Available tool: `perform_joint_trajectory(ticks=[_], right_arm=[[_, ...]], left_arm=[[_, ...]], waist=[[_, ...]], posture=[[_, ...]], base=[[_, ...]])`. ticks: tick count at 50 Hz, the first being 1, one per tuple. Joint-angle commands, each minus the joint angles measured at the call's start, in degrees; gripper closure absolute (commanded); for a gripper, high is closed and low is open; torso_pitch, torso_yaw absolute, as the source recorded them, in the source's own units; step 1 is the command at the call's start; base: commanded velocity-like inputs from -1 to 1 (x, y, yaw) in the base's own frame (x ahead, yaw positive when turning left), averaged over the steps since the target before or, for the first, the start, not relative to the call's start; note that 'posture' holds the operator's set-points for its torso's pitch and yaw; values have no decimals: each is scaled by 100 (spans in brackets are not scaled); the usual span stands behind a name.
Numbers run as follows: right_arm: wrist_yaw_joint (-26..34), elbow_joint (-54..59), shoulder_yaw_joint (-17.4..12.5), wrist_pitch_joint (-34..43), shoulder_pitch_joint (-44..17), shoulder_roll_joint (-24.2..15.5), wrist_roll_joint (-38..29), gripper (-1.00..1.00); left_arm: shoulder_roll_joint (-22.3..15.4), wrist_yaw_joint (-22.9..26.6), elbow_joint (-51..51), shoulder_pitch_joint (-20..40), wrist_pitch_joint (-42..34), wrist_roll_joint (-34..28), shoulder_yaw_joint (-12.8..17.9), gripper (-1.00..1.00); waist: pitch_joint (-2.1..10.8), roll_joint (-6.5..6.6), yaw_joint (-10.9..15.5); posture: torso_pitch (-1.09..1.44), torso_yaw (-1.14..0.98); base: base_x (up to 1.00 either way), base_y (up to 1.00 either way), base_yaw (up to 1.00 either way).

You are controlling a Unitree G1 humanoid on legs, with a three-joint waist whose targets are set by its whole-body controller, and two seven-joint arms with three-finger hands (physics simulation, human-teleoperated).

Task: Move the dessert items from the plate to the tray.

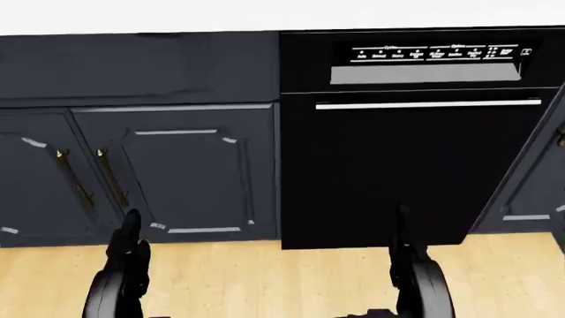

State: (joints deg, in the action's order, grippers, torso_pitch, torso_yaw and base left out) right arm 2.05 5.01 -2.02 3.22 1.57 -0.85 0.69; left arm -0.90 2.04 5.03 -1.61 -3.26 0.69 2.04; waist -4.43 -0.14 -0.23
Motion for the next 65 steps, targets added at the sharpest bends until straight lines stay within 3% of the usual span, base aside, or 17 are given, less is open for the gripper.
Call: perform_joint_trajectory(ticks=[1, 3, 5, 10, 18, 22, 24, 25, 34, 37, 42, 48, 51, 52, 60, 61, 65], right_arm=[[23, -1244, 0, 224, -251, -115, -58, -100], [68, -1514, 13, 458, -280, -159, -263, -100], [72, -1749, -73, 667, -326, -111, -181, -100], [246, -2282, -104, 1188, -513, -180, -144, -100], [376, -2985, -281, 2103, -1125, -345, -101, -100], [462, -3261, -383, 2674, -1643, -515, -86, -100], [499, -3272, -428, 2852, -1875, -595, -70, -100], [518, -3326, -447, 2999, -2007, -625, -41, -100], [553, -3695, -462, 3594, -2553, -742, 52, -100], [569, -3765, -448, 3776, -2759, -794, 85, -100], [529, -3909, -406, 3926, -2886, -800, 99, -100], [568, -3902, -383, 3860, -2882, -797, 82, -100], [554, -3979, -414, 3978, -2965, -798, 106, -100], [544, -4018, -404, 4015, -2993, -800, 112, -100], [621, -4008, -293, 3929, -3014, -787, 3, -100], [633, -3985, -293, 3898, -3009, -785, -17, -100], [636, -3976, -316, 3885, -3027, -782, -66, -100]], left_arm=[[59, -19, -1178, 74, -275, 55, -127, -100], [25, -36, -1483, 78, -588, 84, -81, -100], [-42, -96, -1597, 161, -726, -32, -13, -100], [-96, -37, -2173, 378, -1367, 83, 128, -100], [-364, 157, -3012, 1002, -2481, 24, 417, -100], [-615, 172, -3310, 1522, -3042, 102, 726, -100], [-750, 191, -3402, 1708, -3208, 138, 809, -100], [-823, 196, -3469, 1816, -3376, 146, 855, -100], [-1149, 138, -3893, 2323, -4043, 228, 1103, -100], [-1203, 101, -4079, 2381, -4136, 286, 1157, -100], [-1304, 60, -4240, 2431, -4274, 386, 1274, -100], [-1341, -9, -4273, 2428, -4260, 429, 1302, -100], [-1349, -25, -4282, 2429, -4251, 432, 1296, -100], [-1360, -37, -4291, 2447, -4261, 433, 1300, -100], [-1380, -48, -4294, 2372, -4216, 448, 1336, -100], [-1382, -48, -4289, 2372, -4216, 449, 1344, -100], [-1387, -40, -4321, 2338, -4217, 422, 1329, -100]], waist=[[5, -45, -12], [377, -13, 53], [129, -45, 44], [529, -22, 33], [415, -130, -62], [366, 196, -136], [500, 695, -118], [473, 498, -66], [274, 1, 10], [312, -305, 18], [391, -287, -44], [279, 109, -144], [477, 793, -130], [352, 511, -78], [209, 158, 35], [238, -11, 159], [324, 168, 75]], posture=[[0, 0], [0, 0], [0, 0], [0, 0], [0, 0], [0, 0], [0, 0], [0, 0], [0, 0], [0, 0], [0, 0], [0, 0], [0, 0], [0, 0], [0, 0], [0, 0], [0, 0]], base=[[0, 0, 0], [0, 0, 0], [0, 0, 0], [0, 3, 0], [10, 39, 0], [14, 46, 0], [14, 46, 0], [13, 45, 0], [15, 47, 0], [17, 49, 0], [18, 49, 0], [25, 57, 0], [30, 66, 0], [30, 66, 0], [31, 66, 0], [34, 0, 68], [33, 0, 74]])
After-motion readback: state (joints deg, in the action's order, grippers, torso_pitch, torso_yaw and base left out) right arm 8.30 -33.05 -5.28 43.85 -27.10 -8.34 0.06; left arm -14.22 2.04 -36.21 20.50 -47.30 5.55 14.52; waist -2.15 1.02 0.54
